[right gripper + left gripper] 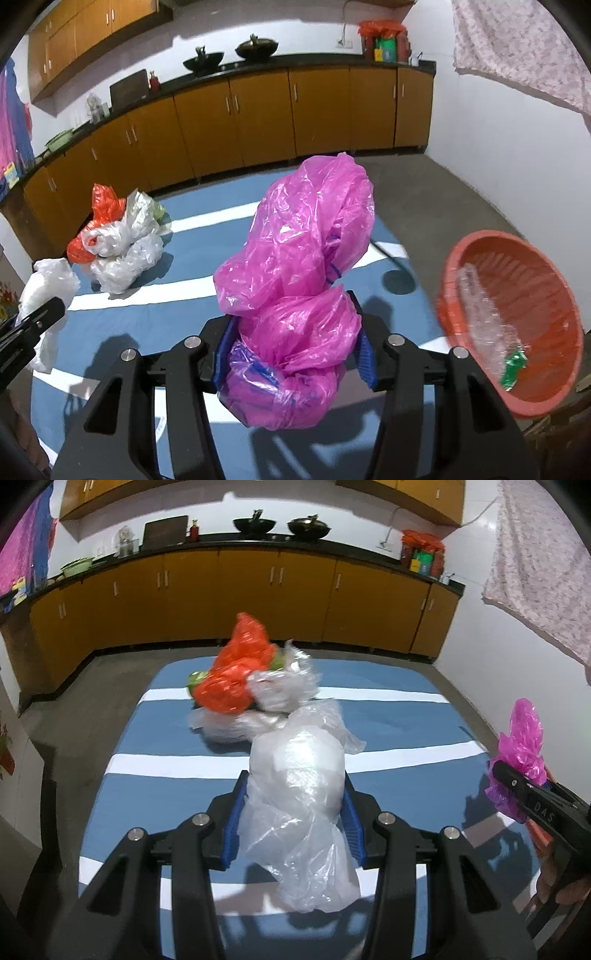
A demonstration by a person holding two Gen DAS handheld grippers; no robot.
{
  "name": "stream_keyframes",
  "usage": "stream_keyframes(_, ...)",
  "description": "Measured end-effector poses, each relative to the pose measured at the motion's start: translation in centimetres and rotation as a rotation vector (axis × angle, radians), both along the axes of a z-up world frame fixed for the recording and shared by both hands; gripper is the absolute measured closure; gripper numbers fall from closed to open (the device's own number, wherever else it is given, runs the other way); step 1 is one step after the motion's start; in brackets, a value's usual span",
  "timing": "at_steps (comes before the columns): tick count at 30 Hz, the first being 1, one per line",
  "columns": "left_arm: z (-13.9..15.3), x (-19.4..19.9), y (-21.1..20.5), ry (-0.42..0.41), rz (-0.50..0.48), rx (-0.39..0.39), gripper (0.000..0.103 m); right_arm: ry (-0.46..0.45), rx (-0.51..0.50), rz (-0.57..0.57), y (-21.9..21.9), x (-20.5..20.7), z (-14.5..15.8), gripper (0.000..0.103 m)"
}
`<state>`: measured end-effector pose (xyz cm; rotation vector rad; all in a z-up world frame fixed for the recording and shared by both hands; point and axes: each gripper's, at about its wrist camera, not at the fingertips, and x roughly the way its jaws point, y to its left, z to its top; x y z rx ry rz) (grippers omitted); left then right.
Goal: Collect trash
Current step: 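Carry the clear bag in the left tool and pink bag in the right tool over the basket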
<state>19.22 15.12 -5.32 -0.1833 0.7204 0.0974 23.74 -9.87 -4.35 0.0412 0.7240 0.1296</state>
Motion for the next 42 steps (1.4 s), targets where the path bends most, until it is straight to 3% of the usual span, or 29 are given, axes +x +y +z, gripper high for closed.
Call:
stream_keyframes(13,2.5,-0.6,-7.1,-0.044,-0.113,-0.004,0.058,-0.1,0.01,-0.084,-5.3,-4.1,3.1,0.05)
stream_keyframes(42,3.1,0.8,-21.4,-0.056,-0.399,0.004,0.058,-0.087,-0.031,-0.347,-16.7,-6.6,1.5,0.05)
